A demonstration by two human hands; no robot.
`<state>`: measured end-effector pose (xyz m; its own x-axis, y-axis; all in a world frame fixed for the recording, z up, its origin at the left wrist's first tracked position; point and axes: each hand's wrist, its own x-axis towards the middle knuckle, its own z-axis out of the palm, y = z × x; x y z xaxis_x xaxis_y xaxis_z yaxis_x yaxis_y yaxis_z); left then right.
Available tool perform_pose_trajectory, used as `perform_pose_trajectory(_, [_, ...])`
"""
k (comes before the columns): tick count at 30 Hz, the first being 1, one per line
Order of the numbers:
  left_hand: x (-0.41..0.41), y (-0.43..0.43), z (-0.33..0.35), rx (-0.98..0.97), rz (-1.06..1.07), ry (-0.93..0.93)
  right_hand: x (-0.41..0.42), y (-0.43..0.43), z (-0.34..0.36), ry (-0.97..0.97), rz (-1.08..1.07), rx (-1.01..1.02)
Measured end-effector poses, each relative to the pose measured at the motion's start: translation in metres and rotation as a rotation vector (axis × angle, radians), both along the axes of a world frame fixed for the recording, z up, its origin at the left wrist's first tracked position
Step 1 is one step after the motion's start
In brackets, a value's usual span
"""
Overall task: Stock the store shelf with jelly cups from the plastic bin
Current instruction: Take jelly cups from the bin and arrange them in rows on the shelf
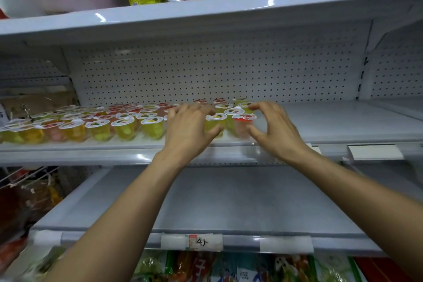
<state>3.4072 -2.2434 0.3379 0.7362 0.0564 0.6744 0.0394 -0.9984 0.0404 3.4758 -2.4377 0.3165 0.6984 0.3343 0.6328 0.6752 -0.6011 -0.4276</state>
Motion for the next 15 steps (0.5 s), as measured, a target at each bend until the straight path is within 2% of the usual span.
perform_pose_trajectory(5, [-0.061, -0.002, -0.030, -0.211, -0.102, -0.116, -0.043, -0.011, -0.013, -0.163, 0.048, -0.017])
perform_pose_trajectory(8, [-0.102, -0.006, -0.053, -0.310, -0.069, -0.057, -0.073, -0.013, -0.031, -0.180, 0.131, -0.057])
perform_pose_trajectory(15, [-0.180, 0.016, -0.104, -0.374, 0.070, 0.095, -0.128, 0.022, -0.077, -0.074, 0.323, -0.193])
